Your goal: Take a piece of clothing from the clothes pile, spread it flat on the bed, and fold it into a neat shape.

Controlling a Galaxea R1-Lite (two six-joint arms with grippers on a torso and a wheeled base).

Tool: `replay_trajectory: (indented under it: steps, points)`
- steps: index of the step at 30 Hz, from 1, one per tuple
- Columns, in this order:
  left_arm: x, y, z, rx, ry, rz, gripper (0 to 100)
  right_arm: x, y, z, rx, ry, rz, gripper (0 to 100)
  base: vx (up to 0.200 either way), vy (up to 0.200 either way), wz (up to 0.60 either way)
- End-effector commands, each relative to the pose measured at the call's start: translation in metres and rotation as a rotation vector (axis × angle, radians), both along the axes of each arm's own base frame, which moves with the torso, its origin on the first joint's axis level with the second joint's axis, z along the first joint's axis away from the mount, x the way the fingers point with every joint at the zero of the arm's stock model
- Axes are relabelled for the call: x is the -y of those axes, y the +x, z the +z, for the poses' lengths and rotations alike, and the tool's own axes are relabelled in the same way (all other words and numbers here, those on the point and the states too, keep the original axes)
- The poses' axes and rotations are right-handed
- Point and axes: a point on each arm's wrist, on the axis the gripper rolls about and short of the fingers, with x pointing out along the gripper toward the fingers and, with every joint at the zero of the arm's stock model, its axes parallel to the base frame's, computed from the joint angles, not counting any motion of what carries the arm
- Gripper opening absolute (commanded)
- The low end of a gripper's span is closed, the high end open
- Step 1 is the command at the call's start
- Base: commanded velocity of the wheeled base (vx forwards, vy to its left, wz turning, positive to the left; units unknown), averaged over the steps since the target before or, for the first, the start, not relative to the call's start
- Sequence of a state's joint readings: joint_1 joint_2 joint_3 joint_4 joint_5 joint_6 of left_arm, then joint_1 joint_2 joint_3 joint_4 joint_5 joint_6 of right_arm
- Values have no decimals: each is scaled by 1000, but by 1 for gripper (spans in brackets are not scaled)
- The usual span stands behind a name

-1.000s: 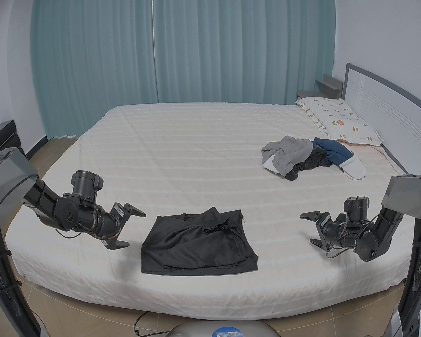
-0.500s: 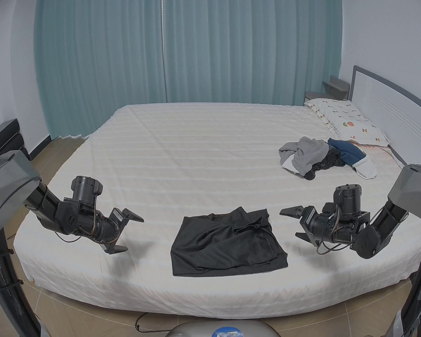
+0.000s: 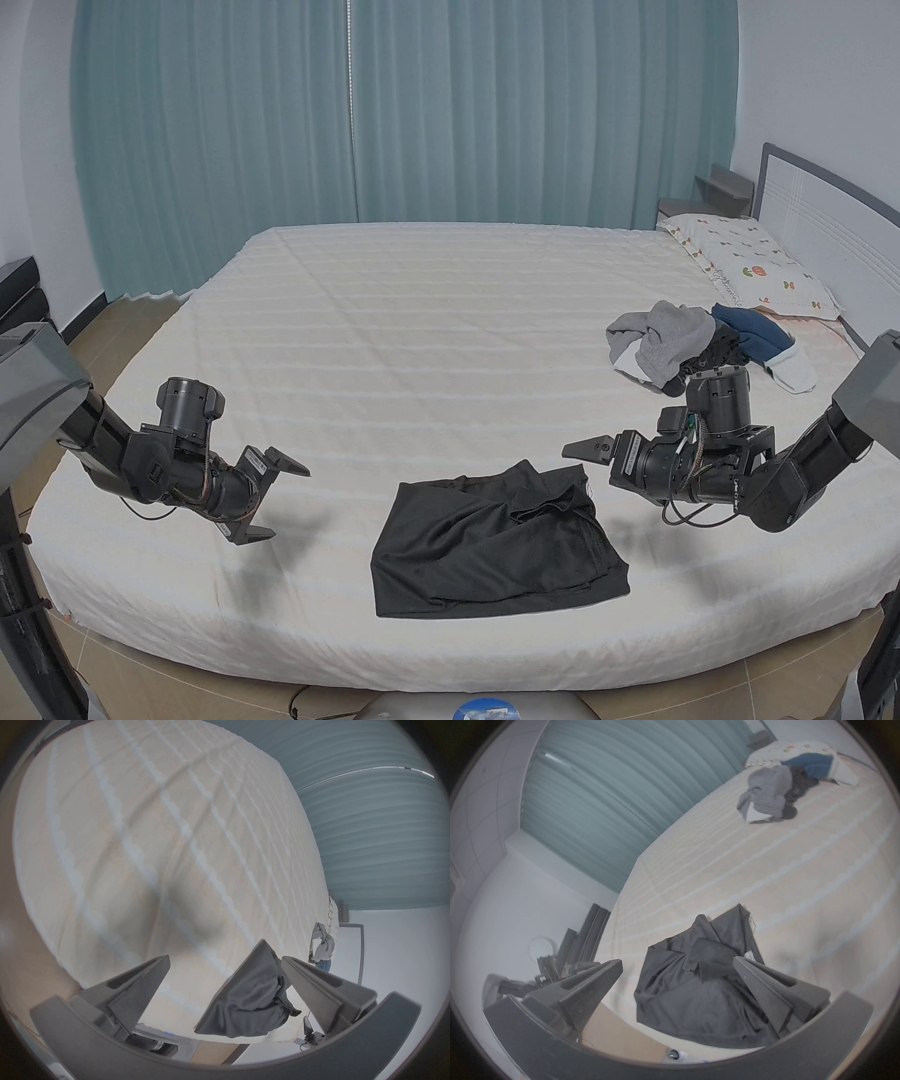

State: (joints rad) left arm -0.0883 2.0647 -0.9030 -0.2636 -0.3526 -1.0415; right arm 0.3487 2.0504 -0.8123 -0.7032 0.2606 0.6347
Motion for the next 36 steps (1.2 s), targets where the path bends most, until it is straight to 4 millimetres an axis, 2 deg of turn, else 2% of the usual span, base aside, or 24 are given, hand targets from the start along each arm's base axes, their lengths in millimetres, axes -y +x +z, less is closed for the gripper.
replay_trajectory:
  steps: [1,2,4,5,11,20,21,29,36]
  points:
    - [2,0,-2,-6,2,-7,100,-6,9,-28,-23,-89,25,100,0,0,0]
    - [4,0,-3,-6,2,-12,100,-10,14,-35,-13,-123,27,100,0,0,0]
    - [4,0,-3,-6,2,-12,100,-10,14,-35,-13,-123,27,100,0,0,0]
    - [4,0,-3,-8,3,-12,100,-17,17,-44,-10,-165,40,100,0,0,0]
    - [4,0,-4,-9,4,-13,100,-27,8,-49,-9,-215,101,100,0,0,0]
    - [4,1,-4,-9,3,-12,100,-22,-1,-55,-6,-280,146,100,0,0,0]
    - [4,1,-4,-9,3,-12,100,-22,-2,-56,-4,-283,148,0,0,0,0]
    - [8,2,-5,-5,16,-15,100,-16,0,-44,23,-263,121,0,0,0,0]
    - [39,11,0,42,74,-51,100,-1,7,-38,-12,-186,35,0,0,0,0]
